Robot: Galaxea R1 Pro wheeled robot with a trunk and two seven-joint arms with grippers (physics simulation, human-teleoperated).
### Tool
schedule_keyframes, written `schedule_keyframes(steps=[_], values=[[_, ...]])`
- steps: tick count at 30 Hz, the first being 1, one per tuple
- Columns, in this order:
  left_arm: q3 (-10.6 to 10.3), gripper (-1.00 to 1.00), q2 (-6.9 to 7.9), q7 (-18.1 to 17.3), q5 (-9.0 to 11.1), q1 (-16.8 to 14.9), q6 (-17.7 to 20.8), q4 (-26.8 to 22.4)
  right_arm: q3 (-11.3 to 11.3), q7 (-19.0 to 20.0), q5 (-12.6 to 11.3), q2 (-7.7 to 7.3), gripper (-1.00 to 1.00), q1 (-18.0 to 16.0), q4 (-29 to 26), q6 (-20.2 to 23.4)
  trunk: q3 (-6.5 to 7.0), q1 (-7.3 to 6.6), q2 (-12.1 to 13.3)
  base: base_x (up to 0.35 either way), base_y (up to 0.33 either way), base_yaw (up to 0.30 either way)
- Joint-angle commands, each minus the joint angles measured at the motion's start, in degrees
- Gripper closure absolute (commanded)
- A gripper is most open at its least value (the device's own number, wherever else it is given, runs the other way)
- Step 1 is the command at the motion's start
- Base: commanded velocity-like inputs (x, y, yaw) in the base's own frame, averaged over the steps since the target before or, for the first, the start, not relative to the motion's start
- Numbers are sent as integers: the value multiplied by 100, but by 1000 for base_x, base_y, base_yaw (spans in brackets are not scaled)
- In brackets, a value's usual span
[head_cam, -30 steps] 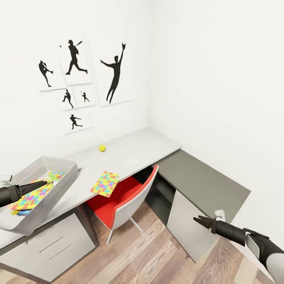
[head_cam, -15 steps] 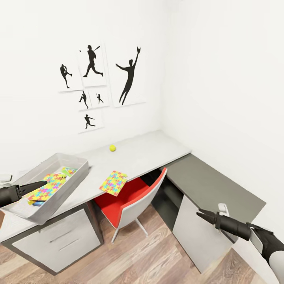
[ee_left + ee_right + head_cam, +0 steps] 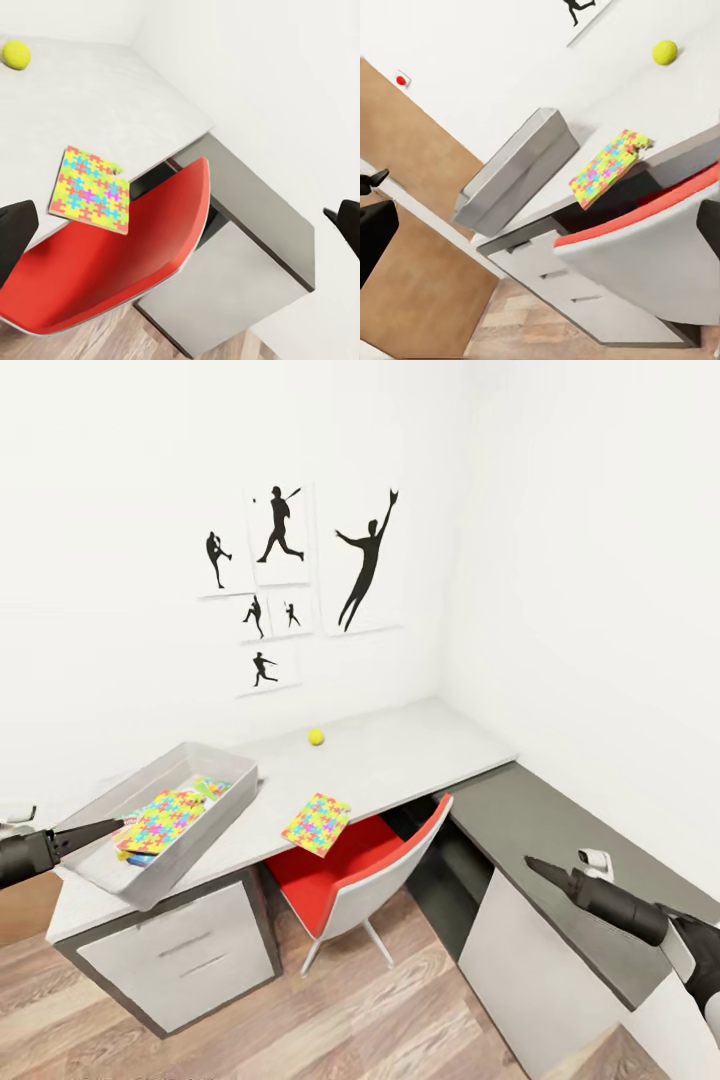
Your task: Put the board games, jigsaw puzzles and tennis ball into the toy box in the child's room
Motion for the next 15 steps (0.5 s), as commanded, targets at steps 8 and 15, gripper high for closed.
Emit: schedule_keyframes(steps=[8,15], values=[[-2,-100,-163,-51,-62,-10,58,-9,-49,32,-94,-17,-100,122,-639,477,43,4,-12,0,0,203],[-3,-100,-209,-51,-58,-10,58,-12,-62,33,-609,-40,-100,467,-1385,951,100,4,-12,0,0,160]])
